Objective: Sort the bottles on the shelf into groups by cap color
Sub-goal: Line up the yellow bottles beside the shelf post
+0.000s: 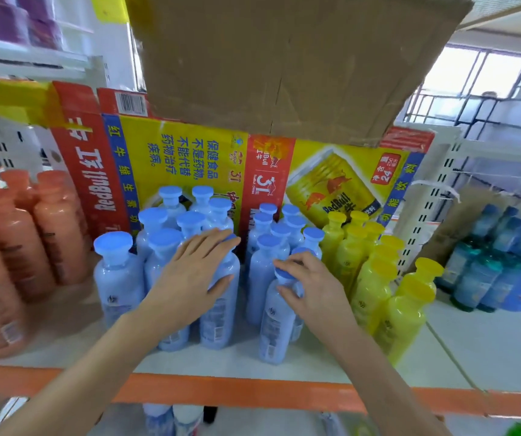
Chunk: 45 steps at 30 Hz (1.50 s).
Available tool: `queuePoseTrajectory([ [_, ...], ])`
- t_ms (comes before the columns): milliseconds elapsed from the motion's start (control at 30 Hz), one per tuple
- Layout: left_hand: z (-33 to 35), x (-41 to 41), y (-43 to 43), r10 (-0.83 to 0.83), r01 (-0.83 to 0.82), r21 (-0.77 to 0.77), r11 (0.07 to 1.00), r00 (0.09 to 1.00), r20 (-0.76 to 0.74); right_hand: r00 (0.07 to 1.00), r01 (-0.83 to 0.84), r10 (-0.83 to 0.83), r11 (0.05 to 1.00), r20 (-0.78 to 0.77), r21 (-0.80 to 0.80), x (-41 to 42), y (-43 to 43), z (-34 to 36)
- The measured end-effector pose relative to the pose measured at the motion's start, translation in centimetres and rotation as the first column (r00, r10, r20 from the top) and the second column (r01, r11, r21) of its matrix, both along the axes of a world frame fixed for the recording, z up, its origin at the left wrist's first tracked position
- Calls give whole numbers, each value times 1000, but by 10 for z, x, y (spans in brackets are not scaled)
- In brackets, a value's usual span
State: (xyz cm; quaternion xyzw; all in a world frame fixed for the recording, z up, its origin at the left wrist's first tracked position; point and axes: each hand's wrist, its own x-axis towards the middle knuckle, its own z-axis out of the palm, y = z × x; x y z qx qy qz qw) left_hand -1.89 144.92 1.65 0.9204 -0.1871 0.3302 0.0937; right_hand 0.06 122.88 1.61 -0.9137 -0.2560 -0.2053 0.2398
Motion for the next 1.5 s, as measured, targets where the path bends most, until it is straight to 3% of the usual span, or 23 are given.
queuePoseTrajectory([
  [167, -3, -14, -12, 80, -79, -18, 997, 996, 33, 986, 3, 16, 993, 166, -114, -5, -6, -6],
  [267, -8, -27, -17, 114, -113, -49, 992, 993, 29, 976, -41, 57, 996, 210, -79, -11, -12, -12],
  [400, -16, -51, -12, 181, -181, -56, 982, 984, 0, 986, -136, 124, 986, 112, 101, -21, -22, -21],
  [733, -28, -120, 18, 329, -333, -38, 942, 940, -86, 978, -78, 73, 997, 197, 17, -56, -21, -29],
  [1167, -36, -168, 18, 229, -235, -46, 971, 967, -116, 983, 68, -55, 995, 173, -75, -135, -25, -30],
  [1500, -35, -153, -43, 51, -62, -59, 996, 984, -172, 960, 264, -245, 953, 135, -148, -164, -85, -24],
])
